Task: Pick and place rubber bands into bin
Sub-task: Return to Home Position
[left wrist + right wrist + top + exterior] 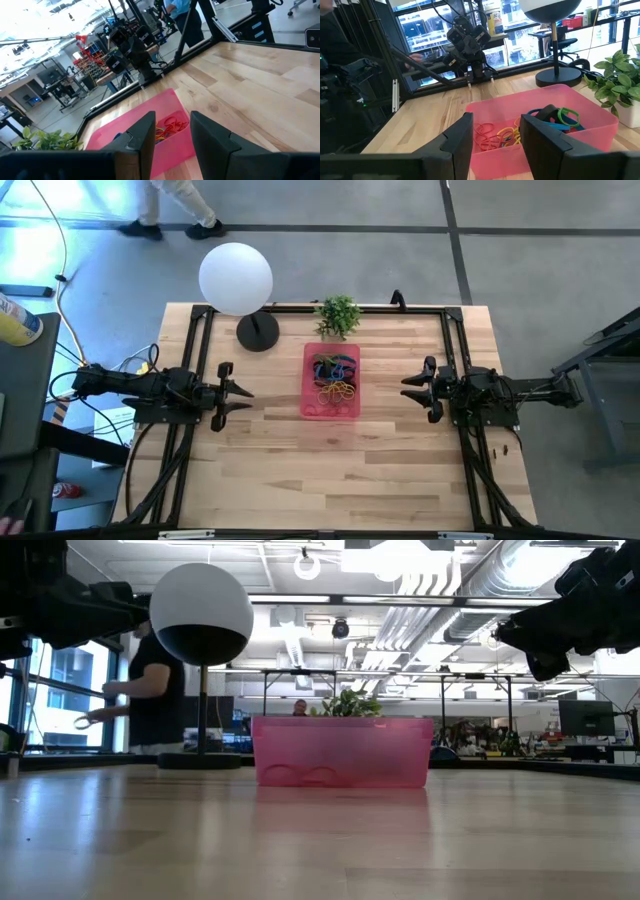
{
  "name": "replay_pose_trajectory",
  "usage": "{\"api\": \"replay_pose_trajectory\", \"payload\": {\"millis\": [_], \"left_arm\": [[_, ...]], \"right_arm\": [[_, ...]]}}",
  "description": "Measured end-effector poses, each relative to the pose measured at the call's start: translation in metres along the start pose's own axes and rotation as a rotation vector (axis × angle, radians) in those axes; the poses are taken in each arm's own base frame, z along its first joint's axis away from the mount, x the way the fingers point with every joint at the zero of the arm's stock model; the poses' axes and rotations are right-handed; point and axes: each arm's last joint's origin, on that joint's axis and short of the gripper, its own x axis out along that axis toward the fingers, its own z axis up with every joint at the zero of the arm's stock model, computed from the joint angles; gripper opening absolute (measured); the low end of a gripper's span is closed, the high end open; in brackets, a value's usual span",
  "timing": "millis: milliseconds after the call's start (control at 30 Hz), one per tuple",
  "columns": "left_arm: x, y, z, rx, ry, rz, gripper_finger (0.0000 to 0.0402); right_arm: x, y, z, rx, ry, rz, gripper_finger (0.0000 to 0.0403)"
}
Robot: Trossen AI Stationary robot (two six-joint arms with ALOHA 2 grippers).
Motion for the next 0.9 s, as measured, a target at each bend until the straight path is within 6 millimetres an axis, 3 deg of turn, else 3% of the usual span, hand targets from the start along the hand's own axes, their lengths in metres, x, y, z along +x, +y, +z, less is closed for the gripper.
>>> {"api": "replay_pose_trajectory", "payload": {"millis": [900], "left_arm": [[0.0, 0.0, -0.0001, 0.0, 0.0, 0.0, 0.0111]], "right_arm": [[0.0, 0.0, -0.0001, 0.0, 0.0, 0.0, 0.015]]}}
